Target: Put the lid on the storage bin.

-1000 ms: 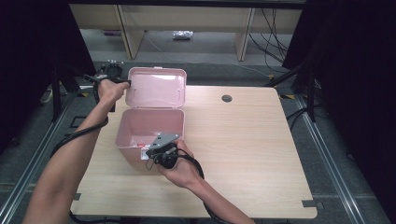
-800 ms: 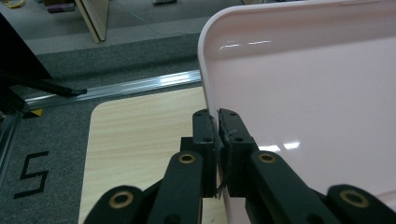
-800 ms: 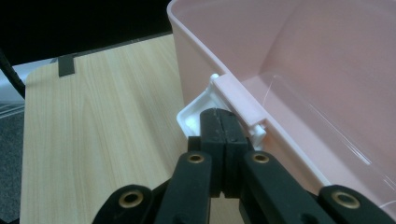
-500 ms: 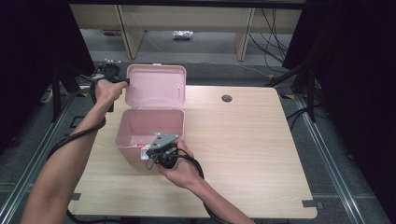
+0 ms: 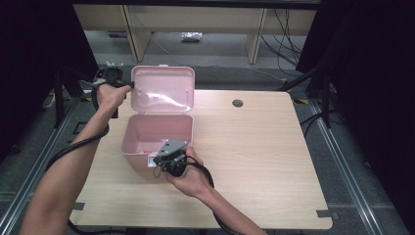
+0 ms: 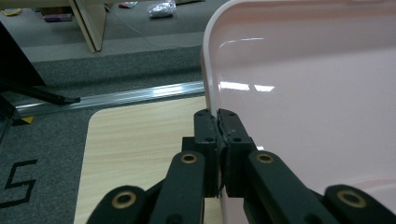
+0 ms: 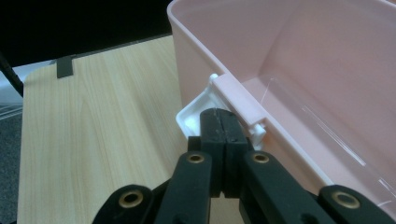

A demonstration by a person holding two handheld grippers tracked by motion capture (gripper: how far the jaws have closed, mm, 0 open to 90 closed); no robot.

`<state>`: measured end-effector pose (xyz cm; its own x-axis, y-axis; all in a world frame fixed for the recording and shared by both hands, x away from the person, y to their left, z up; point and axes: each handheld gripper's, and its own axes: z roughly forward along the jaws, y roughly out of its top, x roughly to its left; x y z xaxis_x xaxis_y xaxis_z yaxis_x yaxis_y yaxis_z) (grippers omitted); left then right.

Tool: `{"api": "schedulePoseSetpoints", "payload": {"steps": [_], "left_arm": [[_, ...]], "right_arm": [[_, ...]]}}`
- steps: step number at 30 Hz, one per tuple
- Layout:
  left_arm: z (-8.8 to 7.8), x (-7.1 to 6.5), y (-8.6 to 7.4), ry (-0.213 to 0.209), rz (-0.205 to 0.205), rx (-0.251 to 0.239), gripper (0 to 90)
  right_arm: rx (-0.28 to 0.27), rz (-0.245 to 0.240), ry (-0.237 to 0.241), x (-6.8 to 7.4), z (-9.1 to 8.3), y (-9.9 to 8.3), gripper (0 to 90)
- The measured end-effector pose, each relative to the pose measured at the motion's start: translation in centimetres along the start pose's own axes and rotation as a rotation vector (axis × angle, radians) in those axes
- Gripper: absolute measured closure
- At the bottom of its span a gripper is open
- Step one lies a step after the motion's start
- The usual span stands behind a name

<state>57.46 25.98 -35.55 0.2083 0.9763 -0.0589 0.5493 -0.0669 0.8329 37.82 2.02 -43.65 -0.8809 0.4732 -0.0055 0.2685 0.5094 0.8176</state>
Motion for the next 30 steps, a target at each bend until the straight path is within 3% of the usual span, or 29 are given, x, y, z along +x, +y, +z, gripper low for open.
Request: {"api": "schedulePoseSetpoints", "payload": {"steps": [30], "left_arm": [[-1.9,0.1,-0.5,-0.041,-0.024,-0.068,88.2]], "right_arm": [[-0.002,-0.006,0.004,-0.1,0.0,0.0,90.0]]}}
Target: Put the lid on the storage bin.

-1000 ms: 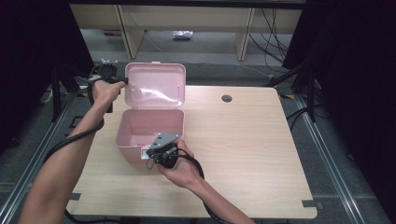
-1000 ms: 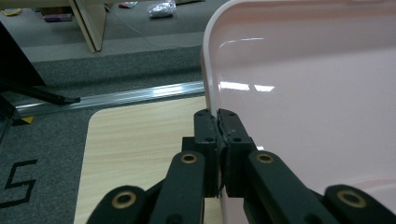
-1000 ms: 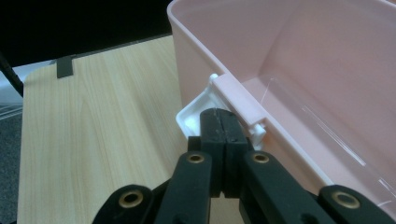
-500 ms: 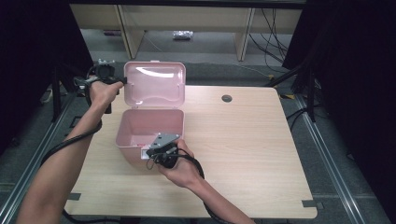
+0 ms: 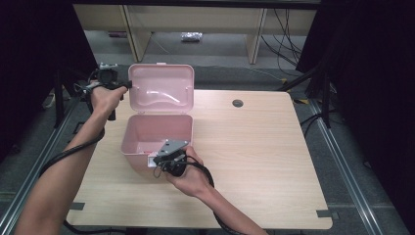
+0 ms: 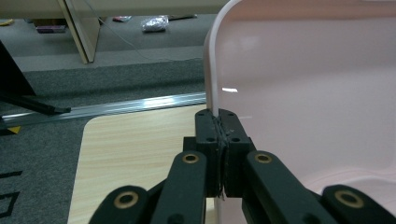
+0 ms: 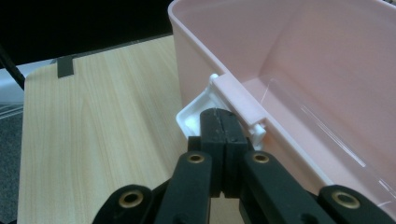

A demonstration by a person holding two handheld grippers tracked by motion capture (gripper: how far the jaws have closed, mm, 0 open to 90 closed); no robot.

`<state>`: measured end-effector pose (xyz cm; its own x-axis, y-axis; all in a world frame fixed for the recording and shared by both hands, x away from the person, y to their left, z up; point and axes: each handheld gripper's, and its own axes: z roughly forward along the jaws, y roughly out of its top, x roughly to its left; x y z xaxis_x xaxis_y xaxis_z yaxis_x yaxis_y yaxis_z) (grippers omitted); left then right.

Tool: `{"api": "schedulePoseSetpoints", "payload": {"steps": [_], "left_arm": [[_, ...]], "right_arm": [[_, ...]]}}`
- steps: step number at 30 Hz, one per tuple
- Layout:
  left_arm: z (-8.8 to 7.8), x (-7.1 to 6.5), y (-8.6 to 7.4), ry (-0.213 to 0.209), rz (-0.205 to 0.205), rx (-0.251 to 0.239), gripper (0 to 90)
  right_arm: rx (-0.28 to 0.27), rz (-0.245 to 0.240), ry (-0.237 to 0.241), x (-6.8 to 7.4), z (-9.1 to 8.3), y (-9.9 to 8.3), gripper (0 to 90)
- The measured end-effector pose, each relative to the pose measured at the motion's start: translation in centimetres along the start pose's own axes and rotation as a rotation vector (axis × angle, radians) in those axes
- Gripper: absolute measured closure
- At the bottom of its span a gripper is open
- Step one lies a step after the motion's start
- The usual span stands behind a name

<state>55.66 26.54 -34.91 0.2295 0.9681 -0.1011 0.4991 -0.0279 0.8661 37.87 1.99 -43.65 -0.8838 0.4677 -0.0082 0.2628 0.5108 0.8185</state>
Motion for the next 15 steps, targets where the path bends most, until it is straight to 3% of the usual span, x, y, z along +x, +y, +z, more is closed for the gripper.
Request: {"api": "schedulePoseSetpoints", "payload": {"steps": [13,15], "left_arm": [[-0.74,-0.08,-0.26,-0.004,0.009,-0.023,88.3],[-0.85,-0.11,-0.27,-0.004,0.012,-0.025,88.3]], "right_arm": [[0.004,0.007,0.001,0.03,-0.01,0.01,90.0],[0.008,-0.011,0.009,-0.14,-0.04,0.06,90.0]]}}
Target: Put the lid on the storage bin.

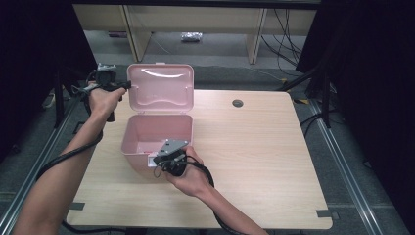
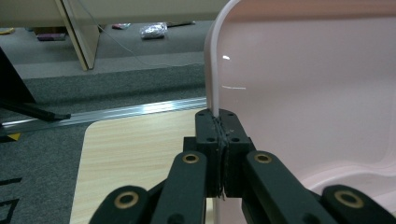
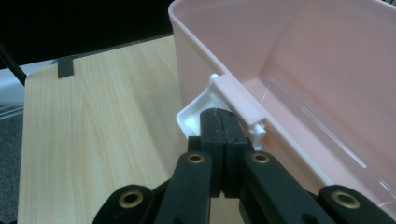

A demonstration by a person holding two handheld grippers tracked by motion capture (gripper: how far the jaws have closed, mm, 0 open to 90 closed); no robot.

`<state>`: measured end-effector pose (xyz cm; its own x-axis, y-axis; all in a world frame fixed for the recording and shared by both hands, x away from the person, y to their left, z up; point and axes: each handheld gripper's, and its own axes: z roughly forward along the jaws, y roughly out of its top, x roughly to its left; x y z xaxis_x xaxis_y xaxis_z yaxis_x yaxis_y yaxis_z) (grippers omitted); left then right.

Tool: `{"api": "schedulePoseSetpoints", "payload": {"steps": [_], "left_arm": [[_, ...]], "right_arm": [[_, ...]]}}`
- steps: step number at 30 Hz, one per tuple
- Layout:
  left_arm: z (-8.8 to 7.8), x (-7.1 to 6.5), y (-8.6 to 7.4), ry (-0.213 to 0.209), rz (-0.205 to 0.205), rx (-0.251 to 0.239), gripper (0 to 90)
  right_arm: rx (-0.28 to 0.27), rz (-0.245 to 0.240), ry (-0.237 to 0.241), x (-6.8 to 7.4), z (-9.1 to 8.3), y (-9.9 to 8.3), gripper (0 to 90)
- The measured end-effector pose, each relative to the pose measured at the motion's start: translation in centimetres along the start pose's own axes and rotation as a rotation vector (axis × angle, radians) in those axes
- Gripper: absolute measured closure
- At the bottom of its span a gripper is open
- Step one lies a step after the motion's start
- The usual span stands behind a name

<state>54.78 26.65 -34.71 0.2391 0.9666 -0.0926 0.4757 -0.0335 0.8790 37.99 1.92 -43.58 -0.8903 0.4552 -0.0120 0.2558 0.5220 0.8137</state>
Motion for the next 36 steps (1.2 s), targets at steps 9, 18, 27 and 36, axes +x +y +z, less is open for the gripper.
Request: {"api": "schedulePoseSetpoints", "payload": {"steps": [9,18,27,36], "left_arm": [[-0.6,-0.2,-0.2,0.001,0.014,-0.017,88.3],[-1.2,-0.2,-0.4,-0.003,0.022,-0.033,88.3],[-1.6,-0.3,-0.7,-0.003,0.028,-0.045,88.3],[-1.9,-0.3,-0.8,-0.003,0.037,-0.047,88.3]], "right_arm": [[0.006,0.016,-0.002,0.1,-0.1,0.0,90.0],[0.004,0.017,-0.001,0.1,0.0,0.0,90.0],[0.0,0.003,0.0,0.0,0.0,0.0,90.0],[0.0,0.006,0.002,0.0,0.0,0.0,90.0]]}}
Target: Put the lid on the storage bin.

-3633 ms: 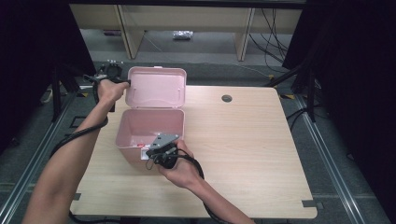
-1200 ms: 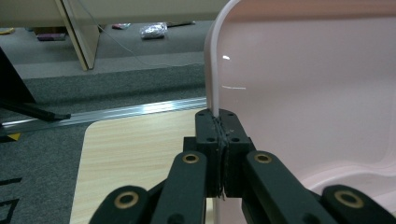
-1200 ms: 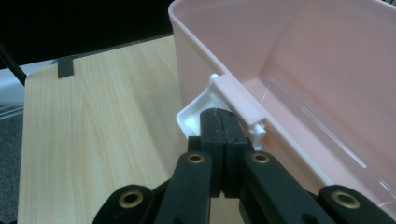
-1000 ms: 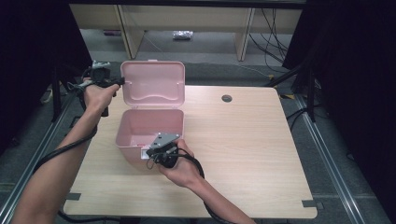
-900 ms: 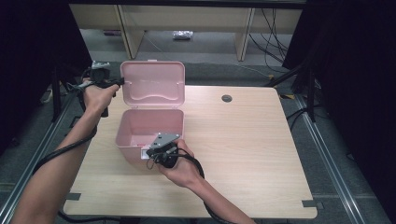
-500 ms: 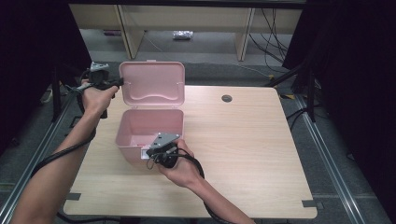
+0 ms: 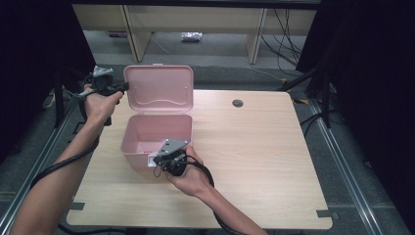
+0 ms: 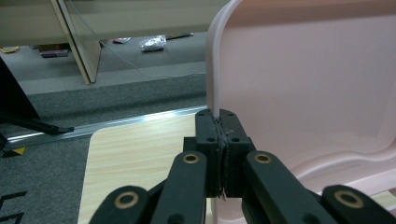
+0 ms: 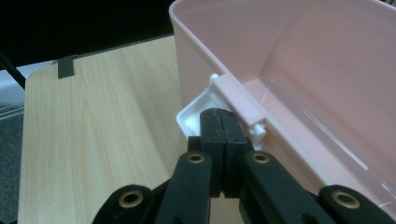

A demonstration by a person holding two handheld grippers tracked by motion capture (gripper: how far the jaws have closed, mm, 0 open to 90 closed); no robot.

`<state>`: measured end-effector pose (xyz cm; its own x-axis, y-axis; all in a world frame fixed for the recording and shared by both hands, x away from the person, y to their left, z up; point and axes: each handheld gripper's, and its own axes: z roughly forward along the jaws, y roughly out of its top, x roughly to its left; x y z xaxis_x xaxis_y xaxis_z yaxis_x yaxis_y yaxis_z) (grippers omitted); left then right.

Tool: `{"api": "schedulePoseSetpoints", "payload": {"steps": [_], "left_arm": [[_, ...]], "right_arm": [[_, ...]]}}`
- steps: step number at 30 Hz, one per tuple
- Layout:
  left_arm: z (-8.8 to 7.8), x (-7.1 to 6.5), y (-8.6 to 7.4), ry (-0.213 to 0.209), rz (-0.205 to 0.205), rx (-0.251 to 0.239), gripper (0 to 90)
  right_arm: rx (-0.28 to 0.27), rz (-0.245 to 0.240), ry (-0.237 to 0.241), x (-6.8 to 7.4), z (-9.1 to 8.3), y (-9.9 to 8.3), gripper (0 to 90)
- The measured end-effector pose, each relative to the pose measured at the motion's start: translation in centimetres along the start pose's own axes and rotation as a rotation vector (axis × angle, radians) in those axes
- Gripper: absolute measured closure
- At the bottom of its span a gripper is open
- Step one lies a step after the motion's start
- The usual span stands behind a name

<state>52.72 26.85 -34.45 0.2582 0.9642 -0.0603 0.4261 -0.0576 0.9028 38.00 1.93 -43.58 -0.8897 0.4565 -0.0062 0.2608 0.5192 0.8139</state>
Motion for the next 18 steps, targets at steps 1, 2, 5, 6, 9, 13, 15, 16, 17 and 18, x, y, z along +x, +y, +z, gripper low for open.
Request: {"api": "schedulePoseSetpoints", "payload": {"steps": [1,2,5,6,9,13,15,16,17,18], "left_arm": [[-0.03,-0.01,-0.01,0.0,0.003,-0.001,88.3],[-0.08,-0.03,-0.02,0.001,0.006,-0.001,88.3],[-0.24,-0.11,-0.07,0.001,0.009,-0.004,88.3],[-0.28,-0.11,-0.09,0.001,0.007,-0.006,88.3],[-0.39,-0.11,-0.17,0.0,0.01,-0.009,88.3],[-0.57,-0.14,-0.26,0.001,0.015,-0.013,88.3],[-0.65,-0.2,-0.32,0.002,0.013,-0.017,88.3],[-0.7,-0.2,-0.34,0.002,0.015,-0.017,88.3],[-0.75,-0.22,-0.37,0.002,0.015,-0.019,88.3],[-0.79,-0.23,-0.39,0.003,0.018,-0.021,88.3]], "right_arm": [[0.0,0.0,0.0,0.0,0.0,0.0,90.0],[0.0,0.0,-0.001,0.0,0.0,0.0,90.0],[0.0,0.0,0.0,0.0,-0.01,-0.01,90.0],[-0.001,-0.001,-0.001,-0.01,-0.01,0.0,90.0],[-0.001,0.0,-0.002,-0.03,0.0,0.01,90.0],[-0.002,0.0,-0.003,-0.05,-0.01,0.0,90.0],[-0.003,-0.004,-0.004,-0.08,0.0,0.01,90.0],[-0.002,0.001,-0.004,-0.05,-0.01,0.01,90.0],[-0.002,0.001,-0.004,-0.05,-0.01,0.01,90.0],[-0.002,-0.001,-0.003,-0.05,0.0,0.0,90.0]]}}
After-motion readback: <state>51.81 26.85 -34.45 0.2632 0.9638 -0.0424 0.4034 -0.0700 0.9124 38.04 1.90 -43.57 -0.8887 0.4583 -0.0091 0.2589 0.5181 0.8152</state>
